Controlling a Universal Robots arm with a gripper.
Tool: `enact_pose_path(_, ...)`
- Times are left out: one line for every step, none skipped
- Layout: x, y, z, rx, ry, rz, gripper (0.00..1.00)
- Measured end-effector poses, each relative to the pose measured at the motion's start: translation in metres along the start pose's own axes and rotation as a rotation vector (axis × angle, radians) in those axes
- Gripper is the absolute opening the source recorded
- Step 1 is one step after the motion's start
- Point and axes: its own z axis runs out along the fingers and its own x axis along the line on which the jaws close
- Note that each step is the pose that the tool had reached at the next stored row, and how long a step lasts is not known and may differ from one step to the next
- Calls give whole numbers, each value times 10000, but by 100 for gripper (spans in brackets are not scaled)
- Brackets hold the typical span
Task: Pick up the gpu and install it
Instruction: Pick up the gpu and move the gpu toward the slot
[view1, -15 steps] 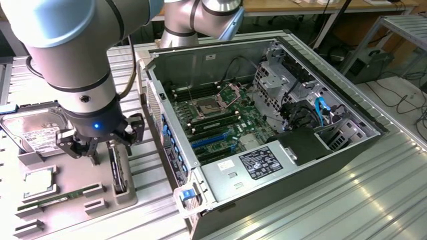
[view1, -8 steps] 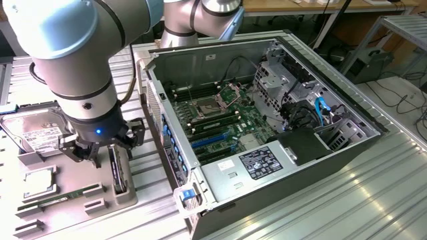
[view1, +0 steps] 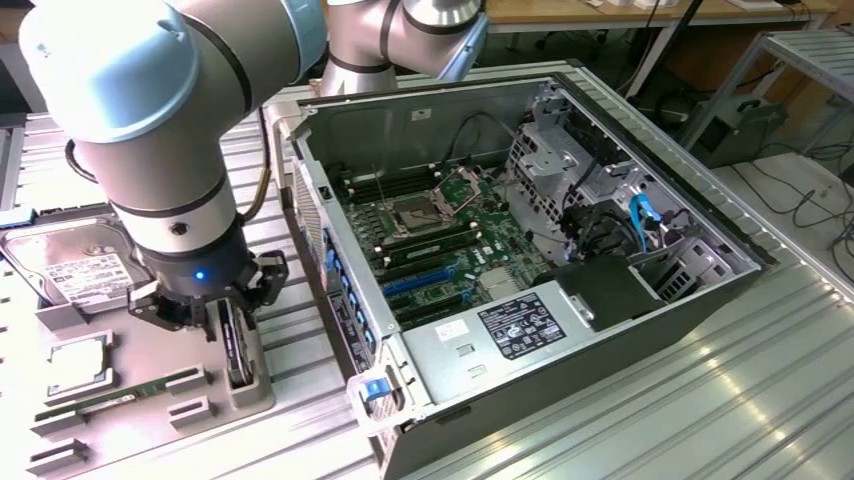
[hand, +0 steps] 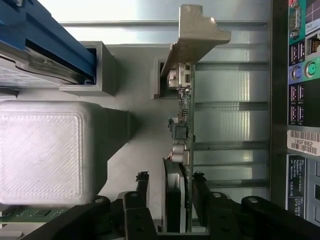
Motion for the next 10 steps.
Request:
enact_pose_path(0,0,1,1,1,0,46)
enact_pose_path(-1,-1,2,1,1,-1,39)
enact_pose_path(0,-1,4,0,1,-1,39)
enact_pose_path(-1,-2,8,-3,-2,-1,39)
enact_pose_path(-1,-6,10,-3,-2,-2,39)
enact_pose_path(-1,-12,14,-2,-1,-1,39)
enact_pose_path(-1,-13,15,-2,-1,-1,39)
enact_pose_path(0,-14,14,-1,0,0,39)
enact_pose_path(0,-17,12,0,2,-1,39)
enact_pose_path(-1,-24,11,-1,0,-3,39)
